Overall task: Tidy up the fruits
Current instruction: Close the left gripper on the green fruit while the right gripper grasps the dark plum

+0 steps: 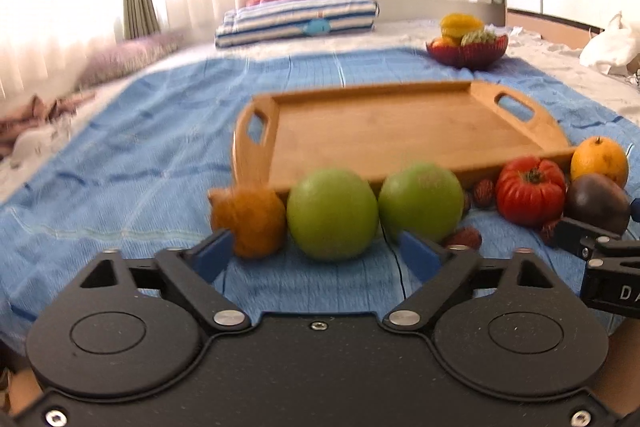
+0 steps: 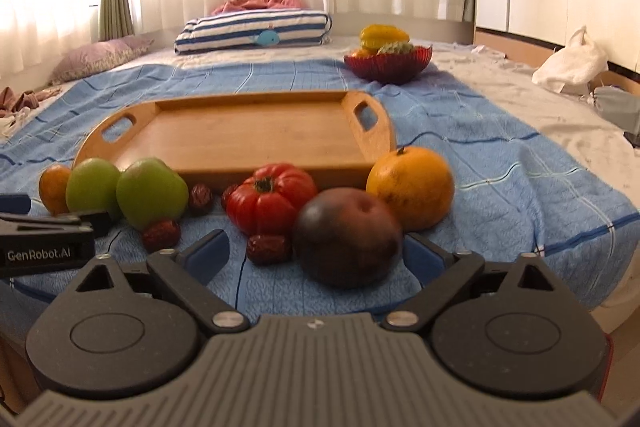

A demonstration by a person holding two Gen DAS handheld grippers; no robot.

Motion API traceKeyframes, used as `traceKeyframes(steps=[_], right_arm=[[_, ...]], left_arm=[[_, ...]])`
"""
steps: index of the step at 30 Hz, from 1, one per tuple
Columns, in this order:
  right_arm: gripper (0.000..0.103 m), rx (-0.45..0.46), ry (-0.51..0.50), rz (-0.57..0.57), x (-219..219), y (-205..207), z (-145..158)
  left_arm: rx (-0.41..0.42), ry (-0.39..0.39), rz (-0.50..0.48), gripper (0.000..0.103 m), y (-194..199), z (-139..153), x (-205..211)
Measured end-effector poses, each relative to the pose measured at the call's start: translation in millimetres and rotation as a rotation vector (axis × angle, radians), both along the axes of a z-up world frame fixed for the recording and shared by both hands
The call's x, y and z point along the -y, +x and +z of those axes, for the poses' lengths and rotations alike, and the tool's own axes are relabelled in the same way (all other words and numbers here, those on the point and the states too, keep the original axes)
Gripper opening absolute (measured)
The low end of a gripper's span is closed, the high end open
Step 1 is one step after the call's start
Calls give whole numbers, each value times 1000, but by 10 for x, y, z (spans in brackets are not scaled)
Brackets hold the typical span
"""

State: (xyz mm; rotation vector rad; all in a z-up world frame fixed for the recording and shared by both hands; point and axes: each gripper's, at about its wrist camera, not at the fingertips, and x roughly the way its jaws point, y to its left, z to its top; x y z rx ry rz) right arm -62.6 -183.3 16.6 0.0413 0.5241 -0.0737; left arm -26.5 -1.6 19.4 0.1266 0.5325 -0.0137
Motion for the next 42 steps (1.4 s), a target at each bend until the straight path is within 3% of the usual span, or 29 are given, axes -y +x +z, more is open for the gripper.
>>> traceKeyframes(steps=[7, 10, 21, 25, 38, 41, 42], right_arm=[[69, 32, 25, -67, 61, -42, 32], [62, 37, 45, -88, 116, -49, 42], [69, 39, 36, -84, 130, -14, 34], [76, 33, 40, -88, 135, 12, 14], [80, 18, 61, -102, 167, 151, -53], [76, 20, 65, -104, 173, 159, -58], [75, 20, 64, -104, 172, 158, -60]], left_arm=[[24, -71, 2, 54, 64, 116, -76], [10, -92, -5, 51, 119, 114, -104], [-38, -149, -13, 51, 260, 72, -120], [-41, -143, -11, 51, 279, 62, -107], [-36, -131, -13, 50, 226, 92, -62], [-28, -132, -22, 41, 141, 129, -81], [-13, -128, -27, 26, 101, 156, -82]])
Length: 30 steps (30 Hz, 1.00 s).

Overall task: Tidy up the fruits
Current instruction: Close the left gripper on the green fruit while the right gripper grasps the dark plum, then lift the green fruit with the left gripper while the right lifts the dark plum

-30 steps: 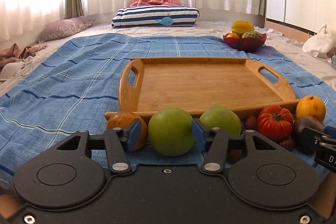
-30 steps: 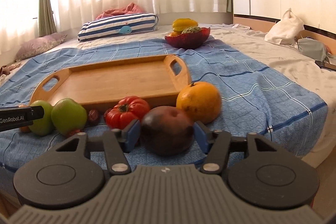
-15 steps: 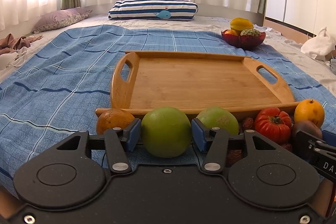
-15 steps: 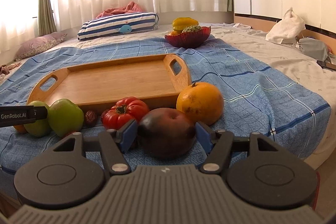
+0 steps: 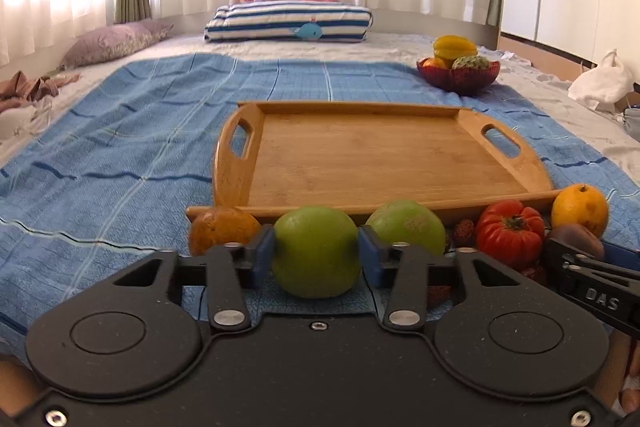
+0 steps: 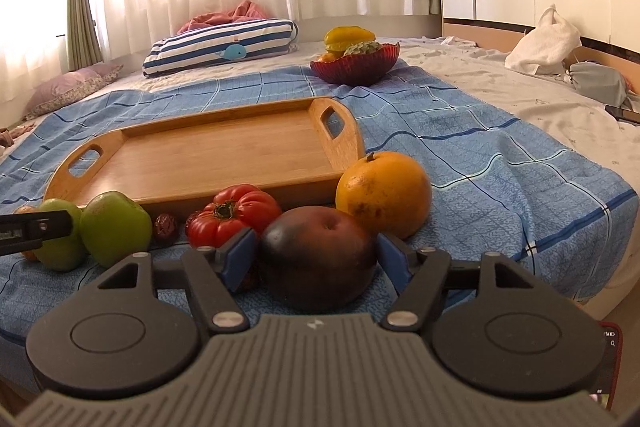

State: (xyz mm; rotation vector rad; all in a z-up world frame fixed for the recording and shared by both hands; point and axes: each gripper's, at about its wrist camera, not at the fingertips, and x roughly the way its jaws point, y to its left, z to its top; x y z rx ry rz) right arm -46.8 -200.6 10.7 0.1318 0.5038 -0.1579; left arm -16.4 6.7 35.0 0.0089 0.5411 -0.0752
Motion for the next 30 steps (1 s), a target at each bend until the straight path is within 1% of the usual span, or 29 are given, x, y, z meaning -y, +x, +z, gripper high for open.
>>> traceKeyframes(steps=[1, 2, 3, 4, 6, 8, 9, 11, 12, 13, 17, 21, 26, 27, 29, 30], right_arm=[[75, 0, -2, 1, 2, 1, 1], [75, 1, -4, 1, 1, 2, -2], [75, 1, -5, 0, -4, -2, 1], [75, 2, -4, 0, -3, -1, 0], [76, 2, -2, -3, -7, -1, -4], [77, 1, 2, -5, -12, -5, -4], [78, 0, 4, -5, -10, -6, -4], [78, -3, 9, -3, -4, -6, -9], [78, -5, 10, -2, -4, -8, -15], [78, -6, 11, -2, 0, -8, -21], [79, -7, 15, -4, -4, -11, -30], [79, -5, 19, -4, 6, -10, -34], [79, -5, 19, -3, 7, -5, -36], [79, -5, 19, -3, 7, -8, -33], [79, -5, 21, -4, 9, -5, -35], [79, -4, 23, -4, 9, -5, -37]], left_arm=[[28, 10, -6, 2, -51, 37, 4], [41, 27, -10, 3, -86, 69, 13], [43, 42, -16, 10, -101, 88, 27], [38, 52, -13, 14, -101, 82, 32], [15, 39, 4, 15, -75, 35, 8], [15, -3, 12, 15, -71, 27, -33], [14, -12, 13, 17, -60, 29, -48], [17, -18, 15, 23, -36, 33, -56], [12, -21, 15, 30, -13, 26, -57], [5, -29, 14, 33, 16, 20, -67], [-15, -74, 11, 38, 144, 1, -97], [-28, -86, 14, 45, 248, -20, -104], [-33, -65, 12, 50, 315, -82, -101], [-33, -62, 6, 53, 328, -89, -88], [-31, -58, 8, 53, 345, -103, -78], [-30, -59, 10, 51, 347, -106, -75]])
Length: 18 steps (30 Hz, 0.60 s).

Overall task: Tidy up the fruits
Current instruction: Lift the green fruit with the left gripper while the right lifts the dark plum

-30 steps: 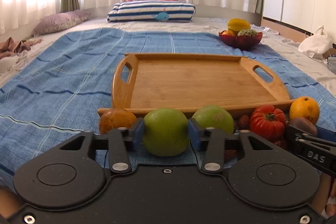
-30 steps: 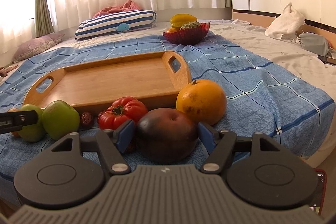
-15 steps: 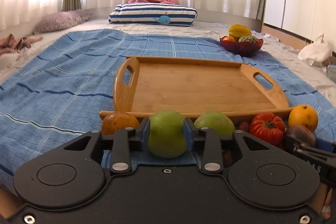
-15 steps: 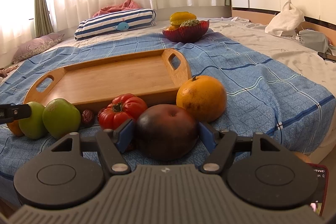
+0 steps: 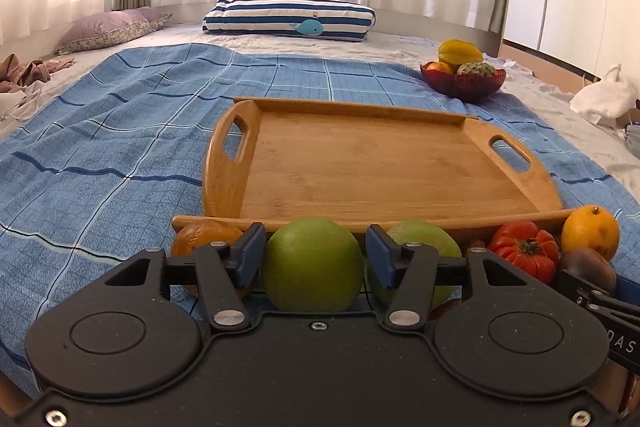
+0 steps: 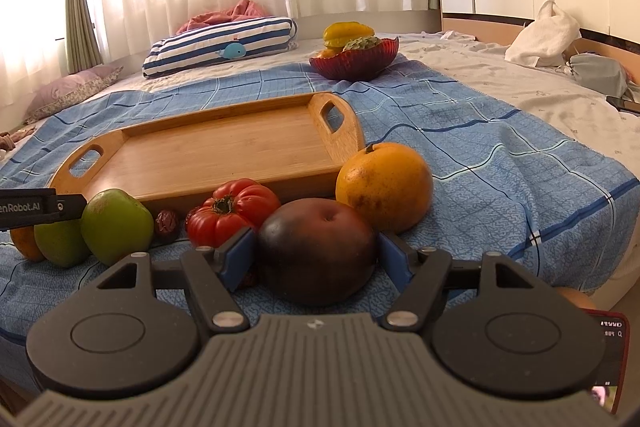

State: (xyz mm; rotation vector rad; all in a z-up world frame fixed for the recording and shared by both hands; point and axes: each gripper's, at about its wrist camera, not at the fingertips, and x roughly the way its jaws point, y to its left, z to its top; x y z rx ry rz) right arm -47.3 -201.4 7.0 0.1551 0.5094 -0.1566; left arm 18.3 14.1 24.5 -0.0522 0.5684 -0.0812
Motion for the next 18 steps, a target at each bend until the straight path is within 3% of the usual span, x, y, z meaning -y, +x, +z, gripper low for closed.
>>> traceKeyframes(steps=[9, 18], right_arm=[[79, 0, 1, -2, -5, 10, -13], [80, 0, 3, -4, 6, 7, -20]], left_arm=[[39, 80, -13, 49, -275, 25, 111], [43, 33, -21, 49, -507, 14, -1]])
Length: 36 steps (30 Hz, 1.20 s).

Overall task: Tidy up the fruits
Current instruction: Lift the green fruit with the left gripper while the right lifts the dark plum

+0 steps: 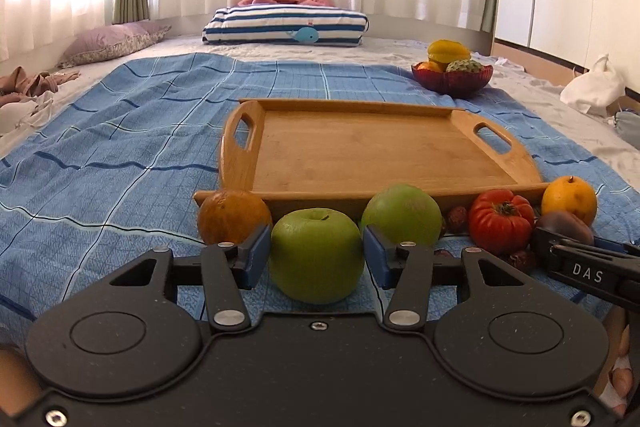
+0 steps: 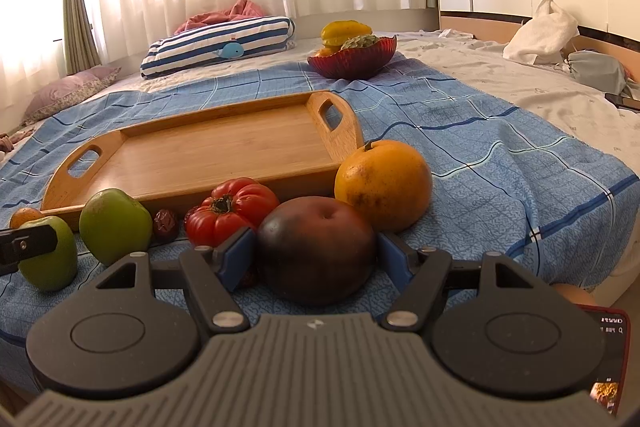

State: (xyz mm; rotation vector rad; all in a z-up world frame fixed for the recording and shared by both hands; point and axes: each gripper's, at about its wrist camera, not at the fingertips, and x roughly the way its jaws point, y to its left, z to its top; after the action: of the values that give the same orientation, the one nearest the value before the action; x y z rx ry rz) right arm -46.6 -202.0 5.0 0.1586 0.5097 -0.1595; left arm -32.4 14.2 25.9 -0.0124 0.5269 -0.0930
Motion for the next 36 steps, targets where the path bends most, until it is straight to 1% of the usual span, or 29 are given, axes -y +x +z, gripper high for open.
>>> traceKeyframes(steps=[3, 9, 11, 13, 16, 18, 21, 24, 28, 30, 31, 32, 34, 36], right_arm=[[80, 0, 0, 0, 2, 4, -4], [80, -3, -10, 2, 12, 8, -20], [81, -3, -7, -1, 15, 12, -22], [81, -2, -4, -3, 11, 10, -22], [81, -1, -4, -2, 9, 7, -21], [81, -1, -3, -2, 9, 7, -19], [81, -1, -1, -4, 10, 3, -18], [81, 0, 1, -7, -1, -1, -15], [81, -1, 1, -5, -7, -1, -14], [79, -1, 1, -1, -4, 2, -11], [74, 0, 0, 3, -9, 0, -8], [71, 1, -1, 6, -17, -5, -5], [68, 2, -2, 8, -18, -12, -2], [68, 4, -2, 6, -23, -23, -3]], left_arm=[[24, 14, -7, 50, 58, -35, 6], [21, -9, 6, 50, 183, -65, 41], [25, -1, 9, 50, 195, -76, 59], [25, 20, 14, 53, 209, -100, 83], [40, 11, 18, 54, 196, -140, 81], [35, 8, 20, 54, 180, -155, 86], [17, 27, 27, 54, 157, -176, 110], [7, 19, 24, 55, 115, -204, 104], [1, 4, 23, 56, 154, -211, 74], [0, -3, 28, 55, 173, -202, 68], [0, 1, 29, 55, 176, -198, 76], [0, 5, 30, 55, 177, -197, 80], [1, 0, 33, 55, 170, -192, 74], [-1, -7, 34, 55, 162, -184, 59]])
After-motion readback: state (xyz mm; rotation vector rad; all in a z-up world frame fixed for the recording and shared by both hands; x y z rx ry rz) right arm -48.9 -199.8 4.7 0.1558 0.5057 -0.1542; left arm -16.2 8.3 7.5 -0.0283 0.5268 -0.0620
